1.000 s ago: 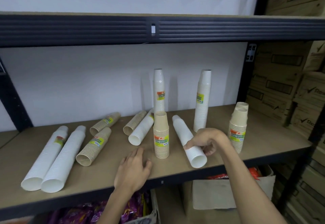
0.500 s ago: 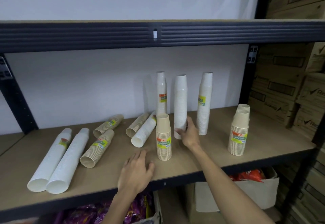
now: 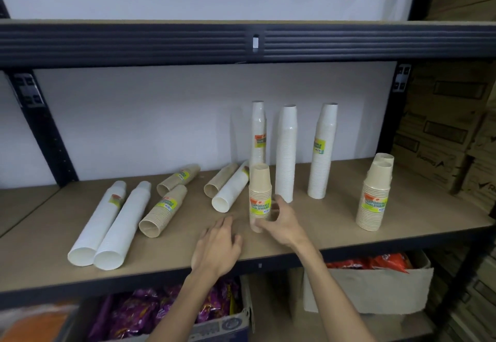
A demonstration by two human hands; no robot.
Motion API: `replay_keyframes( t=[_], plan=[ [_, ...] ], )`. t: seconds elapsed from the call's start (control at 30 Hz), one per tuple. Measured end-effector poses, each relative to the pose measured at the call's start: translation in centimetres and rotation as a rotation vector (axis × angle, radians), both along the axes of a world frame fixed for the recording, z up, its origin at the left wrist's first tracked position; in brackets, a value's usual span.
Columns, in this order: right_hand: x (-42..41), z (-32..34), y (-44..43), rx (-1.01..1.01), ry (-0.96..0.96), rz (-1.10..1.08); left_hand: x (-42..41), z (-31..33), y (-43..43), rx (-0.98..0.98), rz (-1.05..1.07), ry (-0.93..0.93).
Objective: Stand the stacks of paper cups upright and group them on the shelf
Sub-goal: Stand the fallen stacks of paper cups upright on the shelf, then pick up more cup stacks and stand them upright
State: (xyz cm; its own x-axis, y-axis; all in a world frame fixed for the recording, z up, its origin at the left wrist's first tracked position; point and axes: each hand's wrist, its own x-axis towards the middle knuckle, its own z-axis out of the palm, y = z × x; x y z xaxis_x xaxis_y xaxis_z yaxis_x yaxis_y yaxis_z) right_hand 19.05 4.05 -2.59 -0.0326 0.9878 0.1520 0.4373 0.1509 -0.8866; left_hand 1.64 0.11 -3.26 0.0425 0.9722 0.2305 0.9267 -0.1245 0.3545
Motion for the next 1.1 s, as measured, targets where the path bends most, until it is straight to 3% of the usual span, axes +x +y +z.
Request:
replay_keyframes(
  t=[0.2, 0.33, 0.43, 0.5, 0.6, 0.7, 0.8, 0.9, 1.1],
  plan=[
    [5.0, -0.1, 0.5, 0.102, -0.128, -0.341, -3.4, -0.4, 0.0, -0.057, 0.011, -0.015],
    [7.1, 0.3, 0.4, 0.007, -0.199, -0.343, -7.2, -0.7, 0.2, -0.062, 0.033, 0.079],
    [6.2, 1.1, -2.1, 0.006, -0.175, -0.466, -7.9, -0.9, 0.2, -0.064, 0.006, 0.103],
    [3.7, 2.0, -4.4, 0.130, -0.077, -0.564, -7.8, -1.1, 0.4, -0.038, 0.017, 0.099],
    [-2.6, 3.8, -4.3, 0.228, -0.067, -0.344, -7.6, -1.3, 0.6, -0.010, 0.057, 0.080],
    [-7.9, 4.7, 1.0, 0.040, -0.237, -0.130, -7.6, -1.3, 0.3, 0.022, 0.113, 0.048],
    [-10.5, 4.3, 5.9, -0.216, -0.236, -0.148, -7.6, -1.2, -0.1, 0.059, 0.160, 0.020],
    [-10.8, 4.0, 7.1, -0.320, -0.148, -0.172, -7.3, -1.1, -0.2, 0.073, 0.168, 0.029],
    [-8.4, 6.5, 4.0, -0.626, 0.084, 0.074, -7.2, -1.1, -0.6, 0.125, 0.222, 0.002]
  ],
)
